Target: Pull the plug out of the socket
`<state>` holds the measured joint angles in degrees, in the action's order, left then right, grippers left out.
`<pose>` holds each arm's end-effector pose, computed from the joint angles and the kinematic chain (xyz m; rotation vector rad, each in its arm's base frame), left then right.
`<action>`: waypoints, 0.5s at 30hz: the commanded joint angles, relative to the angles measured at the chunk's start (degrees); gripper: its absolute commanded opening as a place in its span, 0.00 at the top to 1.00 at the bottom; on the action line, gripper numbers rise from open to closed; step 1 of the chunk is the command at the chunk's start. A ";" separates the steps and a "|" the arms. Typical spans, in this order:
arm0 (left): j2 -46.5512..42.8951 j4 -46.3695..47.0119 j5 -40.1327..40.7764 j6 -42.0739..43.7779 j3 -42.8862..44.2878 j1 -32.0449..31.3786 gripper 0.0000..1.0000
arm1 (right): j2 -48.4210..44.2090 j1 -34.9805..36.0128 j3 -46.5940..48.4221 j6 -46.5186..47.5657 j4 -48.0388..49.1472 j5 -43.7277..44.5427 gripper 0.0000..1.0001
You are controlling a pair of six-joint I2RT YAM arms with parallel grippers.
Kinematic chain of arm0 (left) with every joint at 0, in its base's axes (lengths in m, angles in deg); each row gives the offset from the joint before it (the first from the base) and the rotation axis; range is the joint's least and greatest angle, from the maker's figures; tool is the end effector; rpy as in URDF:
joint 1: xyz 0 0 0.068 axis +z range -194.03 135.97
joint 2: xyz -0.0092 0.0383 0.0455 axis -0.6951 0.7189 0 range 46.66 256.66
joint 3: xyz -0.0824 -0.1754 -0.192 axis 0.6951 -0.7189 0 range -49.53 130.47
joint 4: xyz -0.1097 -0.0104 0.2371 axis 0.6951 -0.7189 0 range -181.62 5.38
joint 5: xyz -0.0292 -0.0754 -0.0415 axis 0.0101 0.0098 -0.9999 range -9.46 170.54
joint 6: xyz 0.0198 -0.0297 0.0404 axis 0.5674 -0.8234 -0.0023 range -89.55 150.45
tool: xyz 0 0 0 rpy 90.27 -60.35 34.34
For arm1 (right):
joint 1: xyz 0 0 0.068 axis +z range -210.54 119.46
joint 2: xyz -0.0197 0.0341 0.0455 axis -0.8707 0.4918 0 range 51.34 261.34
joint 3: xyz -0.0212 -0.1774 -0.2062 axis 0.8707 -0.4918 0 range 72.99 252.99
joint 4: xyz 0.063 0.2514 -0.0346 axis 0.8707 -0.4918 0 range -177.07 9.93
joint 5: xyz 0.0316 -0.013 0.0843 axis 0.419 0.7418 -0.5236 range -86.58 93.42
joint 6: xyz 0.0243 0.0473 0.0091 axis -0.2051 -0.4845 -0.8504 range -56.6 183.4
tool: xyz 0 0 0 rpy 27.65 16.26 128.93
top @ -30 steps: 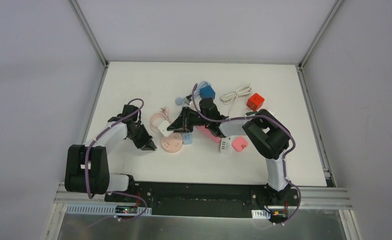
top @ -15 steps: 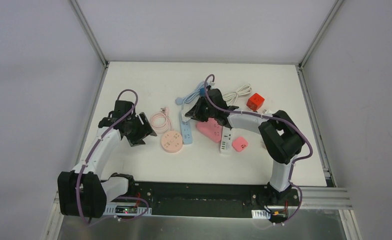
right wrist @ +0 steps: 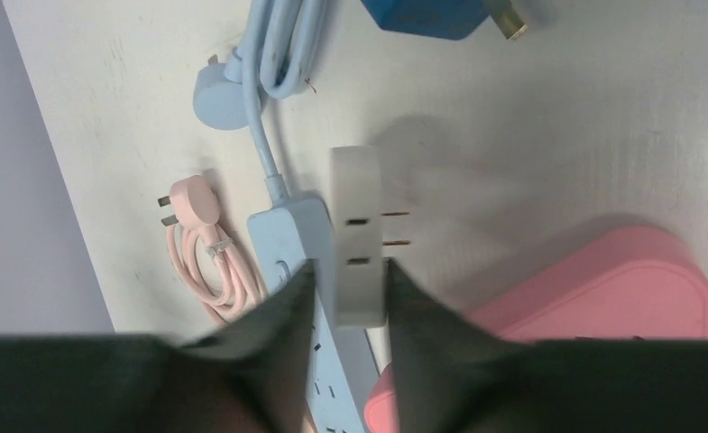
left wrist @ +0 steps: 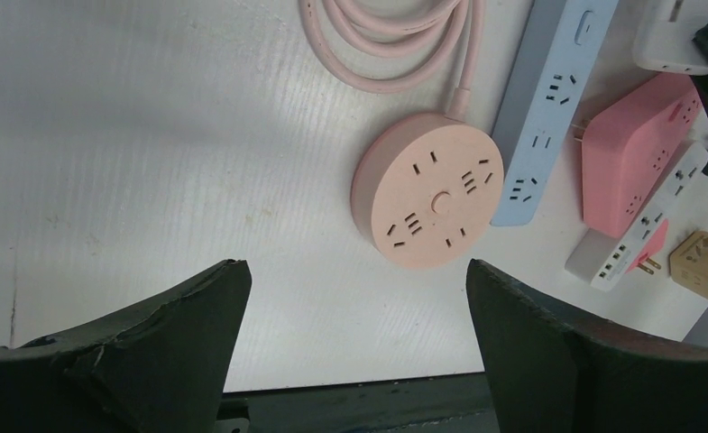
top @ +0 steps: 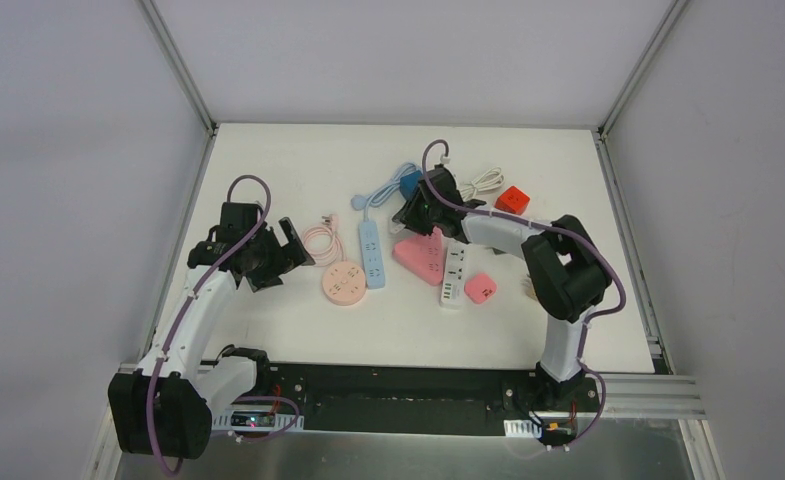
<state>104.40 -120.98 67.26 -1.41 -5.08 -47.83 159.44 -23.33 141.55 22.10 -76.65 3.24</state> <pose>0.2007 -0.0215 0.2560 -0.4991 2.4354 -0.5545 0.3326 0.2527 0.1902 0.0805 2.3079 0.7454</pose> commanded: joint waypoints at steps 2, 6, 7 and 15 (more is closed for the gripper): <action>-1.21 -1.53 -0.94 1.84 2.23 -0.35 0.03 | 1.56 -0.51 5.03 2.03 -3.09 -2.07 0.56; -2.42 -2.91 -1.97 2.51 3.23 -0.36 0.01 | -0.95 -0.49 5.05 2.03 -6.20 -2.07 0.56; -2.76 -3.38 -2.11 2.77 3.47 -0.39 0.01 | -2.04 -0.62 4.86 2.03 -7.02 -2.07 0.56; -6.48 -6.31 -3.23 4.78 4.60 -0.35 0.01 | -17.12 -0.60 0.39 6.57 -15.63 8.98 0.18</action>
<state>100.40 -124.43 65.44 1.21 -2.85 -47.83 153.82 -23.87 143.51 25.62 -86.38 5.55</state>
